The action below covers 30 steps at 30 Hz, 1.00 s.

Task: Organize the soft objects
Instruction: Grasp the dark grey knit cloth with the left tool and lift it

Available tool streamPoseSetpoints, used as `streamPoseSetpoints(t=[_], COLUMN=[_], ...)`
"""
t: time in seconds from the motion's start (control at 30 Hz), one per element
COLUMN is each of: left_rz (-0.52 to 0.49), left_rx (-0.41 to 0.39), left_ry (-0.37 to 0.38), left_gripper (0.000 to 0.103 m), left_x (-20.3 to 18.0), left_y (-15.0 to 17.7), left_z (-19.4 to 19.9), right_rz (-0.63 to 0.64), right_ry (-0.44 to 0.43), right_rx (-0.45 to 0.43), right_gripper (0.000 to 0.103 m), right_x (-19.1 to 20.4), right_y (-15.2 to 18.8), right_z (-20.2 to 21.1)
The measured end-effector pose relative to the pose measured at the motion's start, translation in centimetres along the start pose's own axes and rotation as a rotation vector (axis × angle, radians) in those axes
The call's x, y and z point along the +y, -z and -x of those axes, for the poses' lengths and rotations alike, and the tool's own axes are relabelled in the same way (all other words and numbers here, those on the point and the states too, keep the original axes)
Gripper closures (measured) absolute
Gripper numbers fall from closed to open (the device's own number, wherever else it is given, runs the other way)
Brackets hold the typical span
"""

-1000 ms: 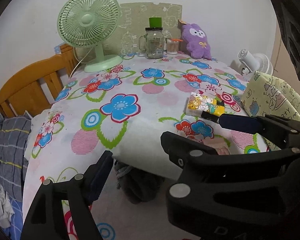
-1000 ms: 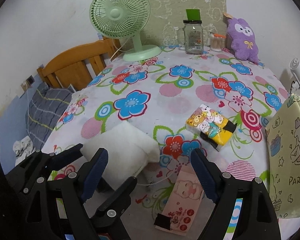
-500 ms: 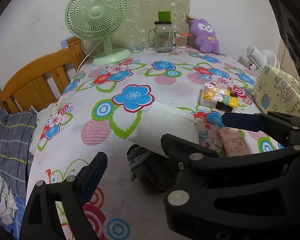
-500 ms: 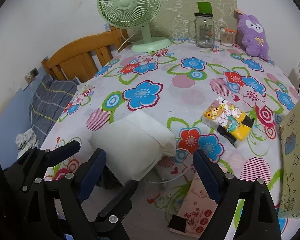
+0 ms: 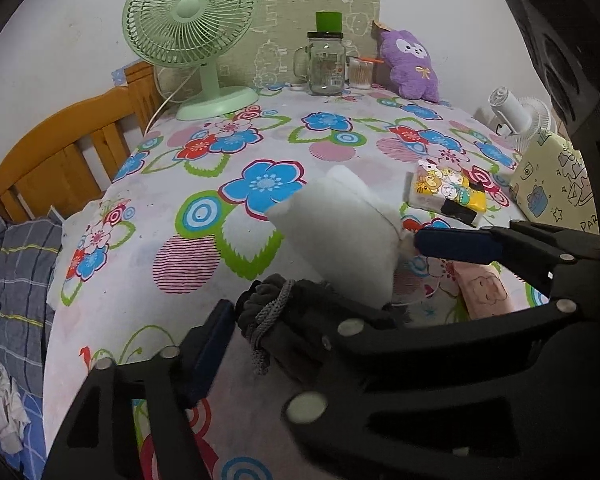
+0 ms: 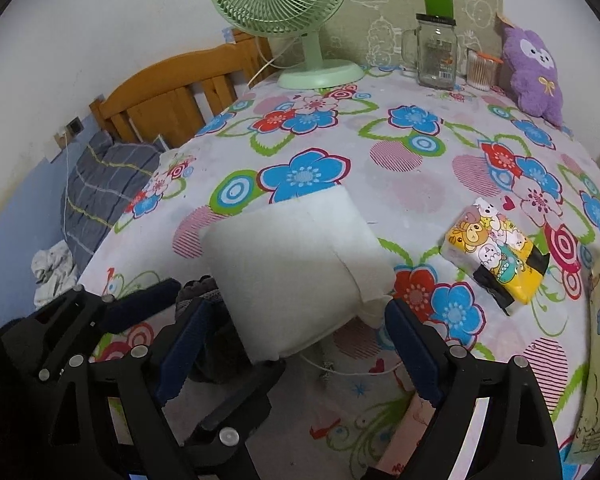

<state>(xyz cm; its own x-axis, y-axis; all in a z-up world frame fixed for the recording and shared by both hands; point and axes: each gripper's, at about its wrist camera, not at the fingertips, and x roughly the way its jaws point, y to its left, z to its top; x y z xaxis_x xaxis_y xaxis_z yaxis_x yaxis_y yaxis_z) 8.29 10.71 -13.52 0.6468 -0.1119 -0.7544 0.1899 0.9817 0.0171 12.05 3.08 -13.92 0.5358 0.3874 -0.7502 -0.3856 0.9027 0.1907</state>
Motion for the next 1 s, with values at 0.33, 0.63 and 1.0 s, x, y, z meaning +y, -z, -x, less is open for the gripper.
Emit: streamPoseSetpoints(t=[0.33, 0.63, 1.0], left_rz=[0.03, 0.027, -0.012], left_rx=[-0.025, -0.037, -0.078], left_ry=[0.033, 0.08, 0.079], left_gripper=[0.047, 0.049, 0.05], left_x=[0.2, -1.2, -3.7], left_y=[-0.4, -0.8, -1.5], left_z=[0.0, 0.7, 2.5], right_rz=[-0.001, 0.006, -0.019], right_ry=[-0.06, -0.057, -0.049], right_rx=[0.002, -0.022, -0.08], right_gripper=[0.06, 0.072, 0.073], right_x=[0.0, -0.6, -2.2], right_y=[-0.1, 0.1, 0.6], right_z=[0.3, 1.6, 4.6])
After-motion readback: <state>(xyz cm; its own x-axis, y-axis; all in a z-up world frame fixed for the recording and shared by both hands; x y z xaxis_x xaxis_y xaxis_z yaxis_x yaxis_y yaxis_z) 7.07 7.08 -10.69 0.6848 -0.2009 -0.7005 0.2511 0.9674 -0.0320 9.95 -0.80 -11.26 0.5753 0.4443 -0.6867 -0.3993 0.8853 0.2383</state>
